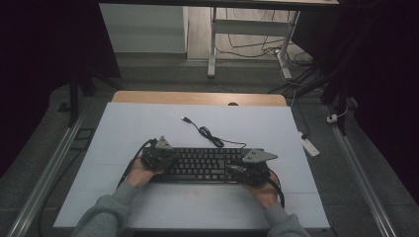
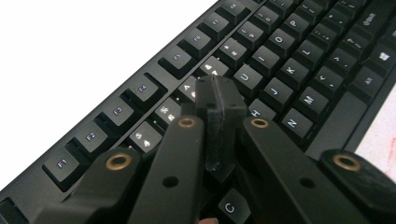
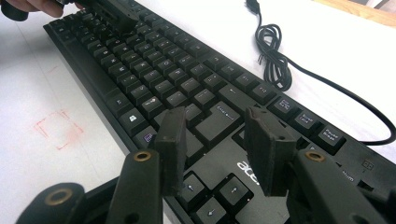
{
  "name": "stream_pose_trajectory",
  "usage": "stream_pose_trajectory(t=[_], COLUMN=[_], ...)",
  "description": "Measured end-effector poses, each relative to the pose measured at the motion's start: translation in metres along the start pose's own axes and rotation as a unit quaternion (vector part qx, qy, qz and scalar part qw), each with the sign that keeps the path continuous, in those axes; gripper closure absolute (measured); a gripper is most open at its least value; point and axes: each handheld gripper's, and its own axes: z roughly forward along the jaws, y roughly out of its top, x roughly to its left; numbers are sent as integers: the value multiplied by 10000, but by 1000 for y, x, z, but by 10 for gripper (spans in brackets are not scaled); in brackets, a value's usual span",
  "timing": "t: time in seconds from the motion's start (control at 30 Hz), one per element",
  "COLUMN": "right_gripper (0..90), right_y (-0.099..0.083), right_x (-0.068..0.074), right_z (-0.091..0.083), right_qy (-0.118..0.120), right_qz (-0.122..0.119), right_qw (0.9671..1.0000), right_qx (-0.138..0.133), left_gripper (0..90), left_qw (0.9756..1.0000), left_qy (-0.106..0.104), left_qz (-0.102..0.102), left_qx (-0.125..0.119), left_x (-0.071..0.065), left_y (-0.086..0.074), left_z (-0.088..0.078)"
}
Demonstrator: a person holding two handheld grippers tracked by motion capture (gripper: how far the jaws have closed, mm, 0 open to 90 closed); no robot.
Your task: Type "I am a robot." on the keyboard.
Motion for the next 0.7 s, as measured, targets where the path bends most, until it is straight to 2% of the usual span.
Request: stream_pose_trajectory(t=[0.57,0.63,0.7], right_gripper=[591,591,591], right_y=[-1,-1,0], right_x=[0,0,0], right_z=[0,0,0], right_qy=[-13,-13,-12], right_qz=[12,11,21], right_qw=[10000,10000,10000], right_qx=[-3,-3,-12], left_gripper=[890,890,889], left_qw=[10000,10000,9995], left_qy=[28,13,-6], left_qz=[-12,-24,-112], left_qx=[56,-56,-288], left_x=[0,0,1], left_y=[-1,-1,0], left_z=[4,1,-7])
